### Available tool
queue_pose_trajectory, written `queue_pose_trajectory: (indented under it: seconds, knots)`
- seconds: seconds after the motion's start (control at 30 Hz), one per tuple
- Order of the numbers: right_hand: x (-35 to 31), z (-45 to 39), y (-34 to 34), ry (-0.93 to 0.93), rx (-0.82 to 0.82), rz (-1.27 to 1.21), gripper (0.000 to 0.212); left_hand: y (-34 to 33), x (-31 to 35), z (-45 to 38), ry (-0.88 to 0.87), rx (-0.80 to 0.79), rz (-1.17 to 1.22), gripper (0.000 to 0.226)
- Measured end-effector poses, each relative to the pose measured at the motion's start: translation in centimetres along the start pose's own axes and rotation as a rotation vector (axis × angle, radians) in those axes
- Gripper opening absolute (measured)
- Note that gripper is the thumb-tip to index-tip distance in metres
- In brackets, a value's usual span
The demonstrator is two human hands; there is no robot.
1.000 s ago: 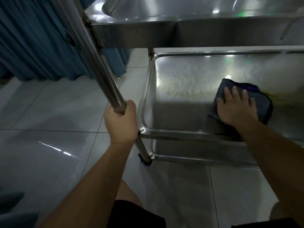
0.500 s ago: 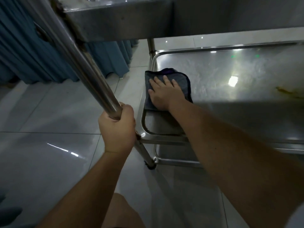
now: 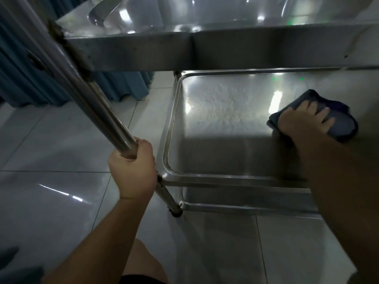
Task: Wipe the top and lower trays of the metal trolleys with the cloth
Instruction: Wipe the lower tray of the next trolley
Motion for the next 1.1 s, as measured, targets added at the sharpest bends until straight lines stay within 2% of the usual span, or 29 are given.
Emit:
queue_pose_trajectory:
  seconds: [0.1, 0.27, 0.37, 0.43, 0.57, 0.7, 0.83, 0.9, 0.97, 1.03, 1.1]
  knots:
    - [-3.8, 3.8, -0.4, 0.134, -0.081, 0.001, 0.068, 0.0, 0.1, 0.0, 0.014, -0.003, -0.003, 0.03]
    - [-11.7, 14.8, -0.6, 0.55, -0.166, -0.114, 0.069, 0.2, 0.3, 0.1, 0.029, 0.021, -0.046, 0.017]
    - [-13.1, 19.7, -0.6, 0.739, -0.174, -0.11, 0.069, 0.2, 0.1, 0.1, 0.043, 0.016, -0.062, 0.02]
    - [-12.7, 20.8, -0.4, 0.781, -0.186, -0.111, 0.068, 0.3, 0.0, 0.1, 0.039, 0.018, -0.079, 0.021]
    - [-9.5, 19.7, 0.1, 0.793, -0.208, -0.137, 0.07, 0.2, -0.3, -0.1, 0.038, 0.017, -0.093, 0.021]
    - [-0.8, 12.9, 1.0, 0.706, -0.157, -0.089, 0.07, 0.2, -0.2, -0.2, 0.023, -0.013, -0.062, 0.028]
    - [12.1, 4.4, 2.6, 0.463, -0.127, 0.035, 0.072, 0.2, -0.1, 0.0, 0.032, 0.004, -0.044, 0.031]
    - [15.8, 2.0, 3.2, 0.356, -0.135, 0.071, 0.071, 0.1, 0.0, 0.1, 0.038, 0.017, -0.022, 0.028]
    - [16.1, 1.7, 3.4, 0.303, -0.122, 0.061, 0.068, 0.0, 0.1, 0.2, 0.046, 0.023, -0.009, 0.024]
    - [13.7, 3.4, 3.4, 0.268, -0.11, 0.026, 0.068, -0.1, -0.1, 0.3, 0.059, 0.031, 0.01, 0.023]
    - [9.5, 6.2, 3.0, 0.338, -0.099, 0.001, 0.068, -0.1, -0.3, 0.1, 0.07, 0.028, 0.022, 0.025]
Point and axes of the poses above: each hand's wrist, its own z-axis away from the middle knuckle, its own y-axis out of the back of the hand, x = y × z, the point moved 3 cm from there along -z, towards the middle knuckle, and after that the axes turned 15 degrees about x, right-handed, at the moved point
